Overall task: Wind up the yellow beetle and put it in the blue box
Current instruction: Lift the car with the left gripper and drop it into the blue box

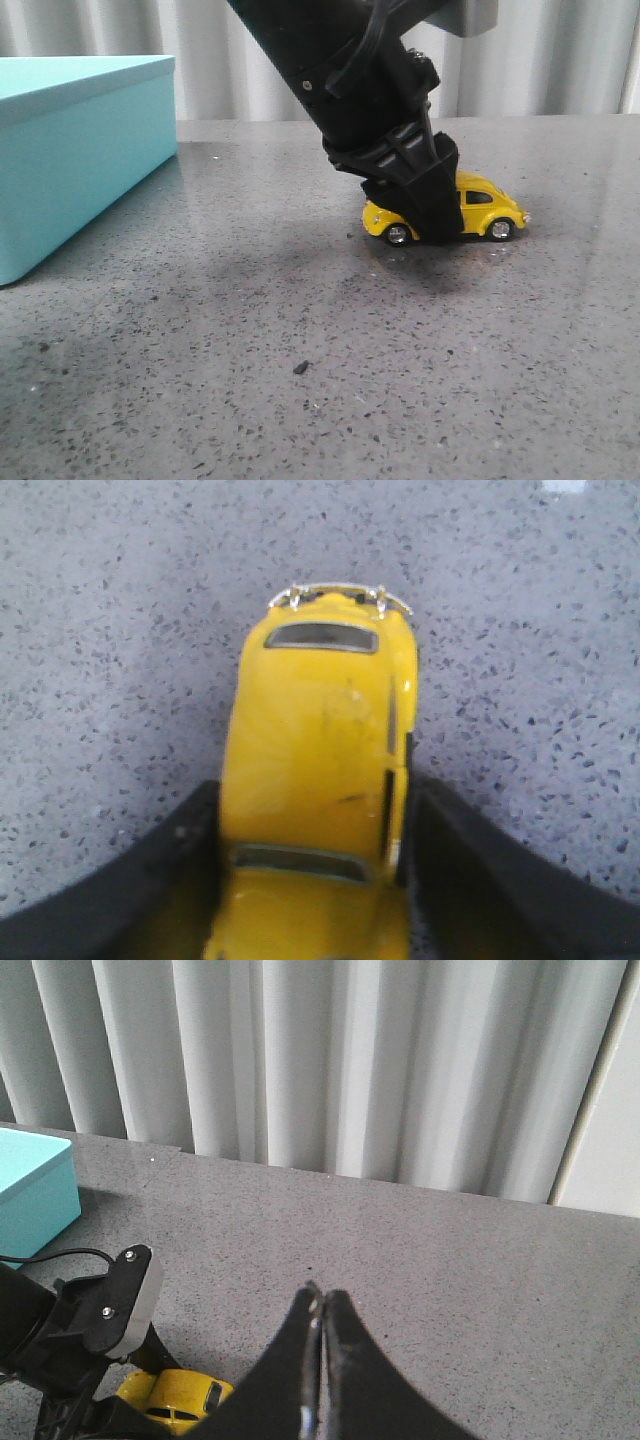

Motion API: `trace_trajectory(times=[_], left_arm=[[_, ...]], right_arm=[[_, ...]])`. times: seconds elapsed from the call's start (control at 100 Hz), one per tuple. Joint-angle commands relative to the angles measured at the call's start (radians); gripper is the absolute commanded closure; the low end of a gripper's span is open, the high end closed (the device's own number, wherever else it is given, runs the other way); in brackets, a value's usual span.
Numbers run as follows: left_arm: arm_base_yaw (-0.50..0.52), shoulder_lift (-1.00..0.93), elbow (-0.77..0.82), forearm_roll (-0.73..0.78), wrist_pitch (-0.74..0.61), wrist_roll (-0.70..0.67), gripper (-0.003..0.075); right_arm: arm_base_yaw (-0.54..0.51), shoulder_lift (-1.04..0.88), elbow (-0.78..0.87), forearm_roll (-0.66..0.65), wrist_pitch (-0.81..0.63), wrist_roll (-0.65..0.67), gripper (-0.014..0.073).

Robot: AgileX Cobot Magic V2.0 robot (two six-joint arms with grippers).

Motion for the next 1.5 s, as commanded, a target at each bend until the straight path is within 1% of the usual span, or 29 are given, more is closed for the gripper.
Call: trace_trajectory(times=[0.0, 0.01, 0.02, 0.12, 0.19, 0.26, 0.44, 0.53, 0.58, 0.67, 0.76, 0.91, 1.0, 1.05, 1.19, 1.26, 1.37, 1.42, 1.44, 1.46, 1.47, 1.49], left_arm=[[-0.007, -0.053, -0.032, -0.041, -0.035, 0.000, 0.0498], [-0.007, -0.053, -0.032, -0.046, -0.035, 0.000, 0.0521], [-0.007, -0.053, -0.032, -0.048, -0.035, 0.000, 0.0521], [-0.007, -0.055, -0.048, -0.055, -0.022, 0.000, 0.0608], [-0.007, -0.060, -0.073, -0.055, 0.002, 0.000, 0.0643], [-0.001, -0.072, -0.110, -0.053, 0.026, -0.002, 0.0662], [0.045, -0.124, -0.214, -0.046, 0.104, -0.007, 0.0661], [0.098, -0.164, -0.246, -0.026, 0.157, -0.010, 0.0661], [0.137, -0.190, -0.250, 0.000, 0.177, -0.043, 0.0661], [0.227, -0.235, -0.250, 0.076, 0.215, -0.124, 0.0661], [0.338, -0.262, -0.250, 0.139, 0.238, -0.234, 0.0661], [0.538, -0.279, -0.250, 0.158, 0.279, -0.432, 0.0659], [0.626, -0.274, -0.235, 0.162, 0.319, -0.469, 0.0659], [0.671, -0.270, -0.213, 0.162, 0.320, -0.496, 0.0659], [0.731, -0.270, -0.083, 0.162, 0.265, -0.508, 0.0659], [0.744, -0.266, -0.002, 0.162, 0.222, -0.508, 0.0659], [0.754, -0.245, 0.090, 0.171, 0.204, -0.508, 0.0650], [0.754, -0.237, 0.110, 0.187, 0.204, -0.508, 0.0620], [0.754, -0.235, 0.114, 0.191, 0.204, -0.508, 0.0598], [0.754, -0.235, 0.119, 0.192, 0.204, -0.508, 0.0557], [0.754, -0.235, 0.119, 0.192, 0.204, -0.508, 0.0557], [0.754, -0.235, 0.120, 0.195, 0.204, -0.508, 0.0519]], right_arm=[[0.003, 0.008, -0.021, 0.009, -0.089, -0.009, 0.0646], [0.003, 0.008, -0.021, 0.009, -0.089, -0.009, 0.0646], [0.003, 0.008, -0.021, 0.009, -0.089, -0.009, 0.0646], [0.003, 0.008, -0.021, 0.009, -0.089, -0.009, 0.0646], [0.003, 0.008, -0.021, 0.009, -0.089, -0.009, 0.0646], [0.003, 0.008, -0.021, 0.009, -0.091, -0.009, 0.0646], [0.003, 0.008, -0.021, 0.009, -0.096, -0.009, 0.0646], [0.003, 0.008, -0.021, 0.009, -0.096, -0.009, 0.0646], [0.003, 0.008, -0.021, 0.009, -0.096, -0.009, 0.0646], [0.003, 0.008, -0.021, 0.009, -0.100, -0.009, 0.0646], [0.003, 0.008, -0.021, 0.009, -0.113, -0.009, 0.0646], [0.003, 0.008, -0.021, 0.009, -0.137, -0.009, 0.0646], [0.003, 0.008, -0.021, 0.009, -0.149, -0.009, 0.0646], [0.003, 0.008, -0.021, 0.009, -0.153, -0.009, 0.0646], [0.003, 0.010, -0.021, 0.009, -0.159, -0.009, 0.0646], [0.003, 0.010, -0.021, 0.009, -0.159, -0.009, 0.0646], [0.003, 0.010, -0.021, 0.009, -0.159, -0.009, 0.0646], [0.003, 0.010, -0.021, 0.009, -0.159, -0.009, 0.0646], [0.003, 0.010, -0.021, 0.009, -0.159, -0.009, 0.0646], [0.003, 0.010, -0.021, 0.009, -0.159, -0.009, 0.0646], [0.003, 0.010, -0.021, 0.009, -0.159, -0.009, 0.0646], [0.003, 0.010, -0.021, 0.009, -0.159, -0.009, 0.0646]])
